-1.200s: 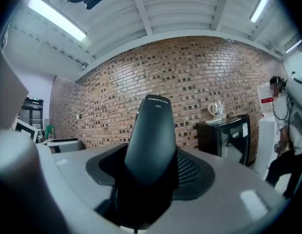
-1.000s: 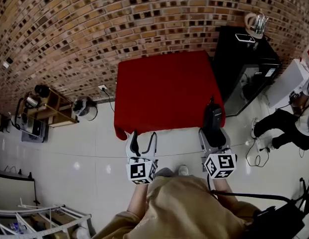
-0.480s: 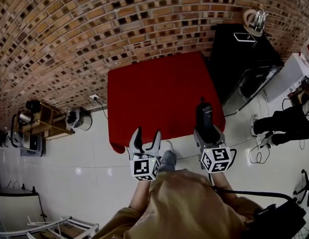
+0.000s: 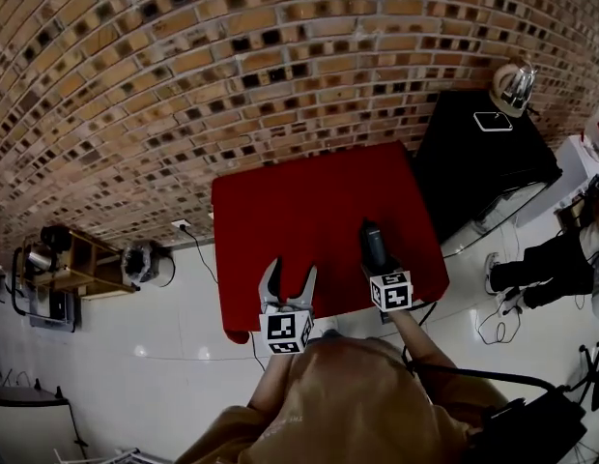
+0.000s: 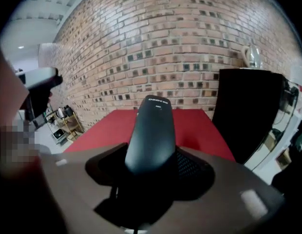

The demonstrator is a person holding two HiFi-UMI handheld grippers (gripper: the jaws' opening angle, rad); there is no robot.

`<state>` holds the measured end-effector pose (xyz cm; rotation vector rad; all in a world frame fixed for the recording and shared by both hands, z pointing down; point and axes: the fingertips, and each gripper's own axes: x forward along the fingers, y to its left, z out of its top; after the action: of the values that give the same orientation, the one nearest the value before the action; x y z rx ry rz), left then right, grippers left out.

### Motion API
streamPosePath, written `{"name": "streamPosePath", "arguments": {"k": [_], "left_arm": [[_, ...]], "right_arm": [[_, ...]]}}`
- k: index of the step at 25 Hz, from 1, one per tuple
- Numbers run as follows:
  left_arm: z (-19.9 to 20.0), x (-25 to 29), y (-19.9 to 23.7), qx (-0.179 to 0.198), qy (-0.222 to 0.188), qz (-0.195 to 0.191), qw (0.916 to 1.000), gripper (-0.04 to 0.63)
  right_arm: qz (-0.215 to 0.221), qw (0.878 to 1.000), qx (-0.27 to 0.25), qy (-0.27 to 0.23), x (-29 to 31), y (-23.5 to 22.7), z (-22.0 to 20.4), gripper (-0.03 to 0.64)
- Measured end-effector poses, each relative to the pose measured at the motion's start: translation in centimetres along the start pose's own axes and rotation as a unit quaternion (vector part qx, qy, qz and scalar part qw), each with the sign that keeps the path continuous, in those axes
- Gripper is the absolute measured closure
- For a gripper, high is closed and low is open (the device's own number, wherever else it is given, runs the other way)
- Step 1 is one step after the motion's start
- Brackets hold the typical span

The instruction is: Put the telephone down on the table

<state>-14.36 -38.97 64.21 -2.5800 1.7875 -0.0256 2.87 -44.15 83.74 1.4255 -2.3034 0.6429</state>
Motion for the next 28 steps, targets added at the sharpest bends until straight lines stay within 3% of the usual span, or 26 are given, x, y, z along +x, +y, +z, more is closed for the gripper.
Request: {"name": "streamPosePath", "arguments": {"k": [5, 14, 18, 22, 25, 28], "left_arm": [[-2.5, 3.7, 3.5, -0.016, -0.007, -0.004, 0.9998, 0.302], [-4.7, 7.4, 4.1, -0.016, 0.013, 0.027, 0.9994, 0.302], [-5.8, 7.8, 3.7, -0.017, 0.034, 0.041, 0.9984, 0.302], [-5.0, 9.2, 3.0, -0.002, 0.025, 0.041, 0.9988, 0.303], [-5.1, 10.1, 2.5, 0.001, 0.023, 0.031, 0.9993, 0.303], [-4.5, 10.8, 2.2, 0.009, 0.022, 0.031, 0.9993, 0.303]], "right_arm": [[-0.008, 0.998, -0.013, 0.059, 10.7, -1.8, -2.2, 0.334], [-0.021, 0.994, -0.016, 0.106, 20.9, -5.7, -4.2, 0.333], [-0.034, 0.991, 0.021, 0.126, 22.2, -6.8, -4.1, 0.330], [-0.021, 0.993, 0.040, 0.109, 24.1, -7.7, -4.0, 0.328], [0.013, 0.990, 0.034, 0.134, 24.3, -7.5, -5.9, 0.216], [0.030, 0.996, 0.030, 0.083, 21.0, -7.4, -1.6, 0.187]]}}
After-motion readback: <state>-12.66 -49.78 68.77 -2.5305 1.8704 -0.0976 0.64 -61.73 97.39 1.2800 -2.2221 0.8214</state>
